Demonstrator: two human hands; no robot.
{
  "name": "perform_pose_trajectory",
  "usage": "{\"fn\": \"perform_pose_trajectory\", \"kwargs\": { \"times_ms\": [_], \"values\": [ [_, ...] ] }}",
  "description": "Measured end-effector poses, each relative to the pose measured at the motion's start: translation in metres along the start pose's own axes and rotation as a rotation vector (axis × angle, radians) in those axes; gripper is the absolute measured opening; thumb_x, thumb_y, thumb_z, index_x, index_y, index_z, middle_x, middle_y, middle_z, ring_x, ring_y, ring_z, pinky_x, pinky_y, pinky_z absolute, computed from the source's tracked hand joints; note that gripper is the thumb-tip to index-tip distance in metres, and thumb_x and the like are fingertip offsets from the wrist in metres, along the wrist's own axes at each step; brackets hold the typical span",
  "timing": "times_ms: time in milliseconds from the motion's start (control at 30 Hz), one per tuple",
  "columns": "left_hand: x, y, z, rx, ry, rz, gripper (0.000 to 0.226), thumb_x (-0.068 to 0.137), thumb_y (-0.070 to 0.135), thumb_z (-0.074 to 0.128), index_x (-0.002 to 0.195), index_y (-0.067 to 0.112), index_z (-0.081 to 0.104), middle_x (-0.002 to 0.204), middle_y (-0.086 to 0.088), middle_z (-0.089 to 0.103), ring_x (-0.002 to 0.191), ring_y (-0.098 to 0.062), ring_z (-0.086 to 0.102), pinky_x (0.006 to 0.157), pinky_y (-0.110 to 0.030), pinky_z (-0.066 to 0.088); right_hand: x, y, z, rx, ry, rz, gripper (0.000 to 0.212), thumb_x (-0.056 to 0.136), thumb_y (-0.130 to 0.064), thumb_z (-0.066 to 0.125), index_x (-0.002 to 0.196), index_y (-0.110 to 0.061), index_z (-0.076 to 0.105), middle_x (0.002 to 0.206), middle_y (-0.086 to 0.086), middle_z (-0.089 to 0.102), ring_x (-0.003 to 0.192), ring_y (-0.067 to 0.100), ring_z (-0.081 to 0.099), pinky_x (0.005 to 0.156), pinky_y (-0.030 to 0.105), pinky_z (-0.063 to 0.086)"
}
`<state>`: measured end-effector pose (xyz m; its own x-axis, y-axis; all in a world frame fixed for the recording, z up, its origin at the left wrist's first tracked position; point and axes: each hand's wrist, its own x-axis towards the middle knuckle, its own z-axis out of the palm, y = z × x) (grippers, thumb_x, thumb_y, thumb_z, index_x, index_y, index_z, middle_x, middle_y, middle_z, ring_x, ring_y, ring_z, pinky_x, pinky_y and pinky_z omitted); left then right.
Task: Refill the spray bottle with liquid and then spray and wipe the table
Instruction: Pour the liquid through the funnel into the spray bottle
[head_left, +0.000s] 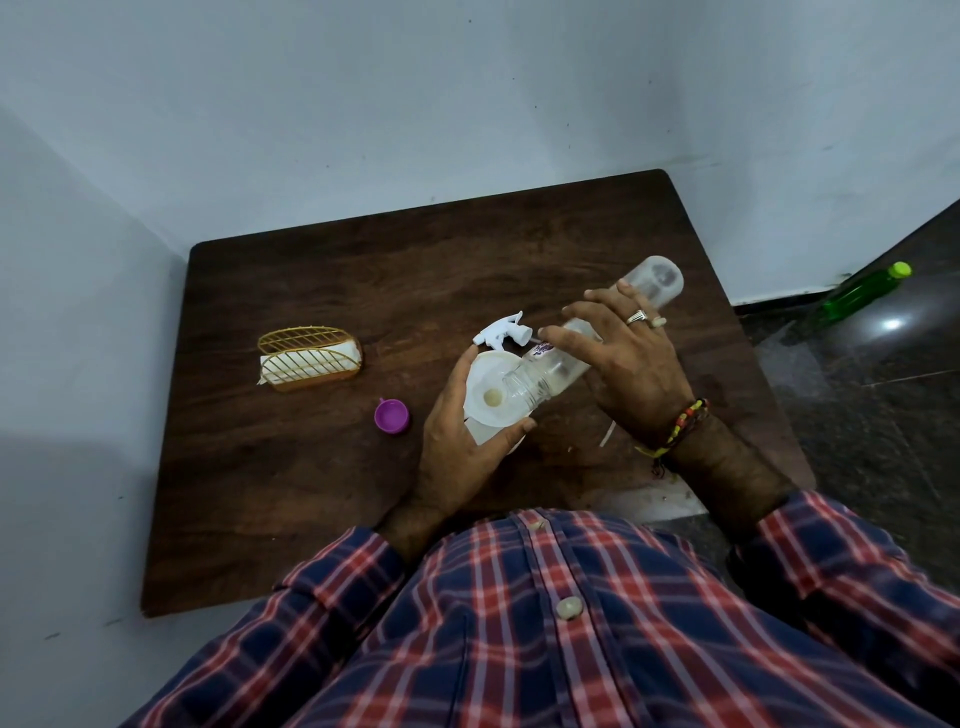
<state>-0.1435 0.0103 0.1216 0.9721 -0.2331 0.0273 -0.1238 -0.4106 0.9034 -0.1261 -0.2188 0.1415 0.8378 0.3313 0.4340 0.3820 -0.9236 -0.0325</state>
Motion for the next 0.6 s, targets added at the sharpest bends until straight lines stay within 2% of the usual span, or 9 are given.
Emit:
{"fn": "perform_pose_trajectory", "kwargs": {
  "times_ms": [100, 233, 400, 500, 600],
  "values": [
    [0.0002, 0.0008, 0.0, -0.005, 0.006, 0.003, 0.095, 0.072, 0.042, 0.08, 0.149, 0.017, 0.03, 0.133, 0.036, 0.037, 0.126, 0.016, 0.038, 0.102, -0.008, 0.036, 0.0002, -0.0002, -0.0003, 0.0, -0.005, -0.002, 0.042, 0.085, -0.005, 0.062, 0.123, -0.022, 0.068, 0.121, 0.014, 0.066, 0.122, 0.036, 0.057, 0.115, 0.057, 0.033],
    [0.0006, 0.0014, -0.0001, -0.013, -0.004, -0.004, 0.098, 0.07, 0.051, 0.076, 0.15, 0.019, 0.029, 0.133, 0.036, 0.037, 0.127, 0.017, 0.037, 0.102, -0.006, 0.035, 0.0018, -0.0028, -0.0024, -0.006, 0.025, -0.006, 0.042, 0.083, -0.003, 0.067, 0.121, -0.02, 0.069, 0.119, 0.014, 0.067, 0.121, 0.037, 0.058, 0.114, 0.058, 0.036],
    [0.0008, 0.0, -0.0003, 0.006, -0.004, -0.007, 0.097, 0.071, 0.049, 0.078, 0.15, 0.02, 0.029, 0.138, 0.026, 0.04, 0.129, 0.01, 0.039, 0.106, -0.019, 0.04, 0.0034, -0.0037, -0.0029, -0.029, 0.029, -0.009, 0.042, 0.081, -0.005, 0.071, 0.12, -0.02, 0.069, 0.119, 0.014, 0.067, 0.12, 0.037, 0.059, 0.113, 0.059, 0.036],
    [0.0006, 0.0003, -0.0003, 0.01, -0.005, -0.01, 0.096, 0.072, 0.046, 0.078, 0.15, 0.021, 0.029, 0.136, 0.03, 0.039, 0.129, 0.01, 0.04, 0.106, -0.021, 0.041, 0.0036, -0.0036, -0.0014, -0.039, 0.038, -0.004, 0.042, 0.08, -0.006, 0.073, 0.12, -0.02, 0.07, 0.118, 0.014, 0.067, 0.12, 0.037, 0.06, 0.114, 0.059, 0.036],
    [0.0013, 0.0003, 0.0002, 0.012, -0.006, -0.016, 0.096, 0.072, 0.045, 0.079, 0.15, 0.021, 0.029, 0.139, 0.022, 0.042, 0.13, 0.008, 0.04, 0.107, -0.024, 0.042, 0.0042, -0.0031, -0.0005, -0.035, 0.049, -0.004, 0.044, 0.079, -0.005, 0.075, 0.12, -0.02, 0.069, 0.118, 0.014, 0.067, 0.12, 0.037, 0.06, 0.114, 0.059, 0.036]
  ]
}}
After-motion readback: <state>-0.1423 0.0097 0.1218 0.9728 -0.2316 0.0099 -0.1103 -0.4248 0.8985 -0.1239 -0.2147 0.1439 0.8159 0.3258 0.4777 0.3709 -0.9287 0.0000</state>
